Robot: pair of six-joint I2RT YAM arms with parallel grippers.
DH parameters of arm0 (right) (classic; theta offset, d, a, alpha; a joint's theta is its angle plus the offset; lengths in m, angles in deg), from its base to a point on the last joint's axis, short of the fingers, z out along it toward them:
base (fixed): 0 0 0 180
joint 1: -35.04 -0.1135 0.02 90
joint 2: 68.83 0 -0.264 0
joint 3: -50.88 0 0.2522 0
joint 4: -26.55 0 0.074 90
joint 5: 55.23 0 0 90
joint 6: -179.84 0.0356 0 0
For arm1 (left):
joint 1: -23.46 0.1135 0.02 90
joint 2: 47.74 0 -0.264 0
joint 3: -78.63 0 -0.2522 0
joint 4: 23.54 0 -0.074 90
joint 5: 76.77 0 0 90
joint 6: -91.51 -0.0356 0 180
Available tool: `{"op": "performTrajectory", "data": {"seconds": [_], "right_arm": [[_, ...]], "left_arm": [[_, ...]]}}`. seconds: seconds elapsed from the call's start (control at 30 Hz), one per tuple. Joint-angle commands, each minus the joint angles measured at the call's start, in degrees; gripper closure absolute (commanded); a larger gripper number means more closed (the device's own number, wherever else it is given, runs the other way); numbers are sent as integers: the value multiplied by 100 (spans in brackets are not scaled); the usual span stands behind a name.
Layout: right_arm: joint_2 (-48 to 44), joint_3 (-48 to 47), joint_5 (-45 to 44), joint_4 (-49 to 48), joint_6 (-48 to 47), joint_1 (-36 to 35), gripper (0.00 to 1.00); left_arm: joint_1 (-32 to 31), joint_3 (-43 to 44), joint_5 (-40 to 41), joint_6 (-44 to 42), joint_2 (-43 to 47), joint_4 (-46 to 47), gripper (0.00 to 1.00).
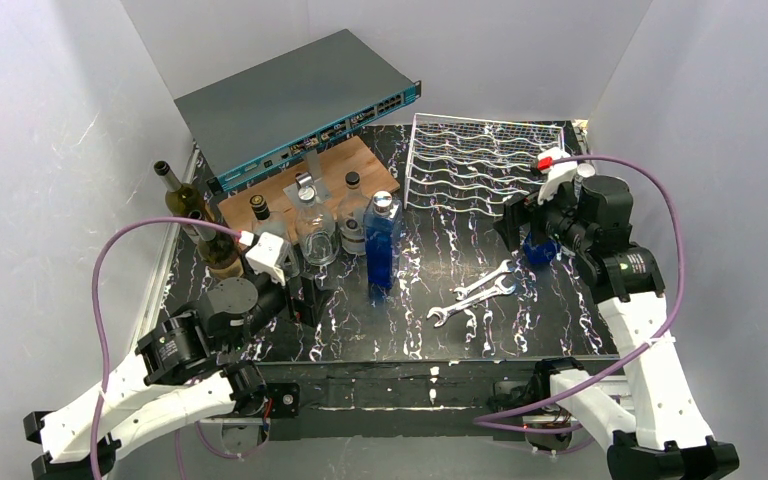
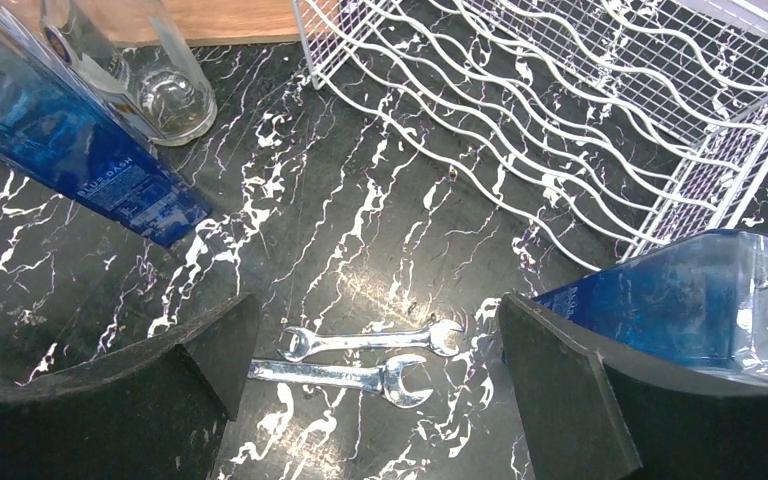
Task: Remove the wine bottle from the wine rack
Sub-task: Reset both arms
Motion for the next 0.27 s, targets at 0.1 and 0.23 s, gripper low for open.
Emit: {"op": "performTrajectory", "data": {"seconds": [0.1,0.23], "right_arm": [[-117,27,72,-228,-6,53,2],[-129,82,294,-166,-188,77,2]], "left_arm": [[21,53,15,37,-34,-109,2],[20,28,25,30,-16,-139,2]]}}
